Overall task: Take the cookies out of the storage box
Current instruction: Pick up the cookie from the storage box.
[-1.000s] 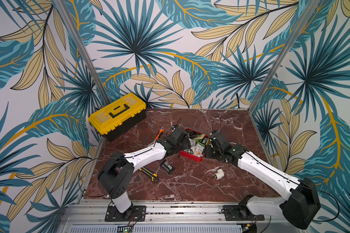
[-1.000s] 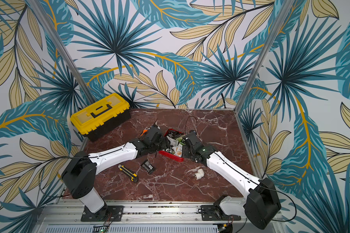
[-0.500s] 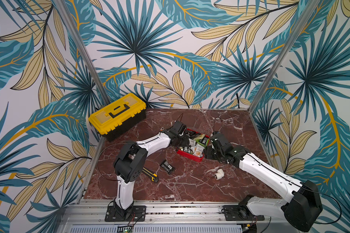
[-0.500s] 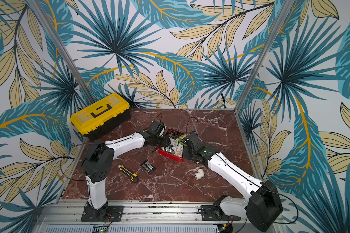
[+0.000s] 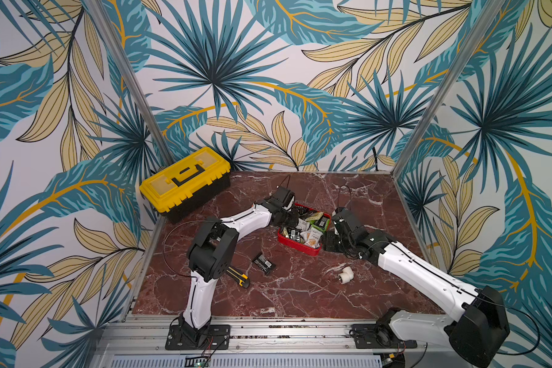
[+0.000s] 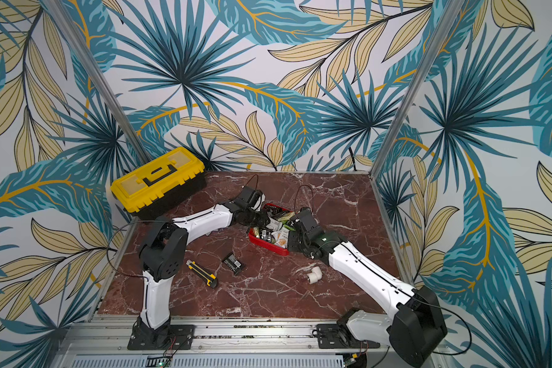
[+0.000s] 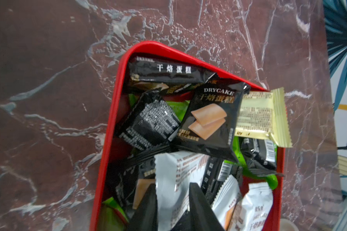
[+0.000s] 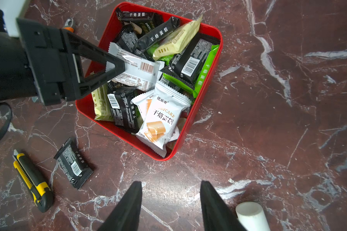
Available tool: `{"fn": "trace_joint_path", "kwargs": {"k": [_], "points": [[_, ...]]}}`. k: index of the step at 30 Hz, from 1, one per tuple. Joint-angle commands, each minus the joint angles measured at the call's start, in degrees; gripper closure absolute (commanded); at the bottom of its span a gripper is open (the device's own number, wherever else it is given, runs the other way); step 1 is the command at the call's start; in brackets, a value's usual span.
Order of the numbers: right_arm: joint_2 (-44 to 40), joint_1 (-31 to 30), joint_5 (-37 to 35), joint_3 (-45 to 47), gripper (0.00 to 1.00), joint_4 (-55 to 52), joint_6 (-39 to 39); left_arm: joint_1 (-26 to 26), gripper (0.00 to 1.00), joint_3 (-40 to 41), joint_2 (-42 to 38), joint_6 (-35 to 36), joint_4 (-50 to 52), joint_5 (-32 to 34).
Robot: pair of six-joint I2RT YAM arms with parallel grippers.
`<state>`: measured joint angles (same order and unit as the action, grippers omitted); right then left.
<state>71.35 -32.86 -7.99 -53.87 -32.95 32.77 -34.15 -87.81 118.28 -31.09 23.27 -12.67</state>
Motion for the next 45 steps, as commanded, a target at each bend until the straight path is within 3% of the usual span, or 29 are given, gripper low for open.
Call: {"fn": "trace_joint_path", "kwargs": {"k": [1,14,23,31,40,45], "points": [[-0.77,0.30,0.53,1.31,0.48,-0.89,0.53,0.23,0.78,-2.80,0.50,0.63,0.08,-1.17],[-1.03,0.28,1.02,1.40,0.48,-0.90,0.62,0.23,0.98,-1.46,-1.23,-0.23,-2.24,-2.67],[-2.65,0.27,1.39,1.40,0.48,-0.98,1.08,0.46,1.00,5.93,-10.21,-5.46,-9.41,-2.64],[-3.32,0.28,2.71,0.96,0.48,-0.98,1.24,0.69,1.00,22.29,-23.67,-16.63,-18.61,2.39],[-2.32,0.31,4.77,0.61,0.48,-0.90,1.70,0.68,1.00,52.12,-47.92,-37.46,-25.27,21.87],[-1.27,0.32,6.25,0.69,0.48,0.09,2.04,0.81,1.00,61.36,-55.13,-43.64,-26.74,28.96]]}}
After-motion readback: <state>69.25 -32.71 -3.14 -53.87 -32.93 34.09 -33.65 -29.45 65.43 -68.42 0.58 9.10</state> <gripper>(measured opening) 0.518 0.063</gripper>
